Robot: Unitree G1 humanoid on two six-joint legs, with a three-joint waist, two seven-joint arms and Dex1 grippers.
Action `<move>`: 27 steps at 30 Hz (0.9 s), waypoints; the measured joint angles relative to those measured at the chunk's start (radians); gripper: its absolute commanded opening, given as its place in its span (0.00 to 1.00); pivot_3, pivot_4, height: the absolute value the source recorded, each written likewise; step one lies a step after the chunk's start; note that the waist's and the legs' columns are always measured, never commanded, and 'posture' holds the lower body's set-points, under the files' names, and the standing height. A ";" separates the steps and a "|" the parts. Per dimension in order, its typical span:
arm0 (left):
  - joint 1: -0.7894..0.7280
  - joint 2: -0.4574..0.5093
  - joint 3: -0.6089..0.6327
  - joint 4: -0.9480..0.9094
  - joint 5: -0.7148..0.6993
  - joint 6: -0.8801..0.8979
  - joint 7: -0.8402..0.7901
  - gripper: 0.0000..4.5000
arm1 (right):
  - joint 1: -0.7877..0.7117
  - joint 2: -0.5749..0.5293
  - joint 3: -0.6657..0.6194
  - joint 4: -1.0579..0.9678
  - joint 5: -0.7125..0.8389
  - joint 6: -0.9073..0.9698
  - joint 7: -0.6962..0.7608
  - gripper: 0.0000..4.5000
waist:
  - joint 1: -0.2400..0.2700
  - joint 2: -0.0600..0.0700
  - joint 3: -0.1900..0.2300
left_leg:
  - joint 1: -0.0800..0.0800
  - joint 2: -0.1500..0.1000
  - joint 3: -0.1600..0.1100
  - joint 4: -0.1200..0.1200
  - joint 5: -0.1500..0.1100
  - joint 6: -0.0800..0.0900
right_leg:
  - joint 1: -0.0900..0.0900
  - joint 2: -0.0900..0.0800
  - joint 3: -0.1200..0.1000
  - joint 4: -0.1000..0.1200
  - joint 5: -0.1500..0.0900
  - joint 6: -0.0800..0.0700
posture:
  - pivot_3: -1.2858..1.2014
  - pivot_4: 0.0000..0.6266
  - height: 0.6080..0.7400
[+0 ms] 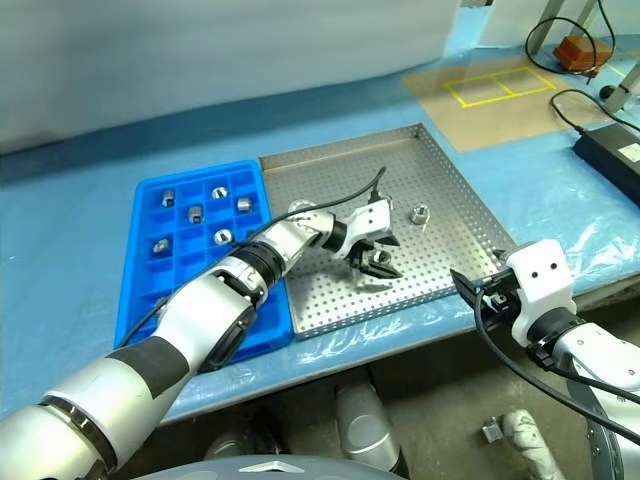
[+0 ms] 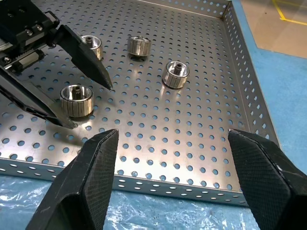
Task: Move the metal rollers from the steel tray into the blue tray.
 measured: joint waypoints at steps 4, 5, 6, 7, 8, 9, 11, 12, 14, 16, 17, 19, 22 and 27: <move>0.002 0.008 0.001 0.002 0.025 0.007 0.036 0.80 | -0.018 -0.013 0.022 0.025 0.000 -0.005 0.004 0.83 | 0.000 0.000 0.000 | 0.001 -0.002 -0.001 0.003 -0.001 0.001 | 0.005 -0.002 -0.002 0.000 -0.001 0.002 | 0.20 0.24 1.00; 0.003 0.010 0.001 0.002 0.030 0.012 0.045 0.80 | -0.021 -0.017 0.025 0.031 0.000 -0.009 0.006 0.83 | 0.000 0.000 0.000 | 0.002 -0.002 -0.002 0.003 -0.001 0.001 | 0.006 -0.004 -0.003 0.000 -0.001 0.002 | 0.20 0.24 1.00; 0.006 0.011 0.002 0.003 0.032 0.015 0.049 0.80 | -0.023 -0.021 0.028 0.036 0.000 -0.011 0.007 0.83 | 0.000 0.000 0.000 | 0.003 -0.003 -0.002 0.003 -0.001 0.001 | 0.007 -0.004 -0.004 0.000 -0.001 0.002 | 0.20 0.24 1.00; 0.010 0.012 0.003 0.003 0.036 0.017 0.052 0.80 | -0.026 -0.024 0.030 0.045 -0.001 -0.013 0.007 0.83 | 0.000 0.000 0.000 | 0.003 -0.004 -0.003 0.003 -0.002 0.001 | 0.008 -0.005 -0.004 0.000 -0.002 0.003 | 0.20 0.24 1.00; 0.016 0.012 0.003 0.003 0.039 0.021 0.054 0.80 | -0.027 -0.026 0.033 0.050 -0.002 -0.015 0.007 0.83 | -0.001 0.000 0.000 | 0.003 -0.005 -0.003 0.003 -0.002 0.001 | 0.009 -0.006 -0.004 0.000 -0.002 0.003 | 0.20 0.24 1.00; 0.024 0.011 0.003 0.005 0.042 0.025 0.058 0.80 | -0.030 -0.030 0.036 0.056 -0.003 -0.017 0.007 0.83 | -0.001 0.000 0.000 | 0.003 -0.006 -0.004 0.003 -0.002 0.001 | 0.009 -0.007 -0.005 0.000 -0.002 0.004 | 0.20 0.24 1.00; 0.035 0.009 0.003 0.008 0.048 0.033 0.062 0.80 | -0.031 -0.037 0.040 0.064 -0.004 -0.020 0.008 0.83 | -0.001 0.000 0.000 | 0.003 -0.008 -0.005 0.003 -0.003 0.002 | 0.010 -0.008 -0.005 0.000 -0.002 0.004 | 0.21 0.24 1.00; 0.038 0.008 0.003 0.009 0.049 0.037 0.064 0.80 | -0.032 -0.039 0.041 0.066 -0.005 -0.020 0.008 0.83 | -0.001 0.000 0.000 | 0.003 -0.008 -0.005 0.003 -0.003 0.002 | 0.010 -0.009 -0.005 0.000 -0.003 0.005 | 0.20 0.24 1.00; 0.040 0.003 0.003 0.010 0.053 0.043 0.069 0.80 | -0.033 -0.041 0.042 0.068 -0.005 -0.021 0.007 0.83 | -0.001 0.000 0.000 | 0.002 -0.009 -0.005 0.003 -0.003 0.004 | 0.010 -0.010 -0.006 0.000 -0.003 0.005 | 0.20 0.24 1.00; 0.041 -0.004 0.004 0.009 0.055 0.045 0.078 0.80 | -0.035 -0.044 0.050 0.068 -0.005 -0.021 0.007 0.83 | -0.002 0.000 0.000 | 0.002 -0.010 -0.005 0.003 -0.004 0.005 | 0.010 -0.012 -0.006 0.000 -0.004 0.006 | 0.20 0.24 1.00; 0.041 -0.006 0.005 0.009 0.056 0.046 0.082 0.80 | -0.036 -0.044 0.053 0.068 -0.005 -0.021 0.007 0.83 | -0.002 0.000 0.000 | 0.002 -0.010 -0.005 0.003 -0.004 0.005 | 0.010 -0.013 -0.006 0.000 -0.004 0.007 | 0.20 0.24 1.00; 0.044 -0.013 0.009 0.009 0.057 0.046 0.102 0.80 | -0.039 -0.044 0.058 0.068 -0.005 -0.021 0.007 0.83 | -0.002 0.000 0.000 | 0.002 -0.011 -0.005 0.003 -0.004 0.006 | 0.011 -0.013 -0.007 0.000 -0.004 0.008 | 0.20 0.24 1.00; 0.048 -0.022 0.016 0.009 0.060 0.050 0.146 0.80 | -0.036 -0.045 0.058 0.068 -0.010 -0.023 0.006 0.83 | -0.002 0.000 0.000 | 0.002 -0.012 -0.006 0.003 -0.004 0.006 | 0.011 -0.013 -0.007 0.000 -0.005 0.009 | 0.20 0.24 1.00; 0.050 -0.032 0.022 0.010 0.069 0.066 0.204 0.76 | -0.028 -0.045 0.059 0.068 -0.019 -0.030 0.004 0.83 | -0.006 0.000 0.000 | 0.002 -0.012 -0.006 0.004 -0.006 0.004 | 0.012 -0.013 -0.007 0.000 -0.005 0.009 | 0.20 0.24 1.00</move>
